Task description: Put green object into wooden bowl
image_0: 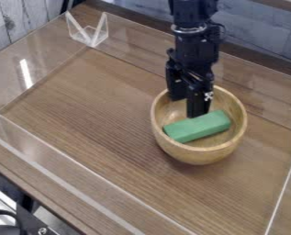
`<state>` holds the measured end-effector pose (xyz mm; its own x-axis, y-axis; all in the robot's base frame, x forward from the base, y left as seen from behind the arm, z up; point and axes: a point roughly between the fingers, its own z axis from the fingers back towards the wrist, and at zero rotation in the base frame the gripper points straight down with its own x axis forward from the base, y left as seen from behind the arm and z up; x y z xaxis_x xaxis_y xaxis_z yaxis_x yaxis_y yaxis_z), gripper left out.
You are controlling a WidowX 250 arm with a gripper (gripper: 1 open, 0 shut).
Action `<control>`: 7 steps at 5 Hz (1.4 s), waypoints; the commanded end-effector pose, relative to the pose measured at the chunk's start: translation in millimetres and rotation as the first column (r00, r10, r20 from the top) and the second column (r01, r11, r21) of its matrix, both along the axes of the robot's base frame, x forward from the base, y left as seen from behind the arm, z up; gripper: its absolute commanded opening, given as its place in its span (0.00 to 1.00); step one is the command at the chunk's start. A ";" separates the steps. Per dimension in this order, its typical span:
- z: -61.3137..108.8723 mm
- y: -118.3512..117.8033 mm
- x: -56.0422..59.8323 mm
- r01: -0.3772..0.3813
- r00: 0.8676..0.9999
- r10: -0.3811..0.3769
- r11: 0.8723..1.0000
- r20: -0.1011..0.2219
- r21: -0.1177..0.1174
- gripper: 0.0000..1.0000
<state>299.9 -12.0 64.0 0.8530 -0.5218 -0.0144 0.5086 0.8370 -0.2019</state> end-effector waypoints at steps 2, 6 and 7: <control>5.3 6.3 20.1 0.044 0.997 -0.044 0.999 0.064 0.004 0.00; 6.2 18.2 22.6 -0.071 0.996 0.073 0.997 0.060 -0.036 0.00; 9.8 14.8 22.9 -0.049 0.997 0.052 0.998 0.062 -0.045 0.00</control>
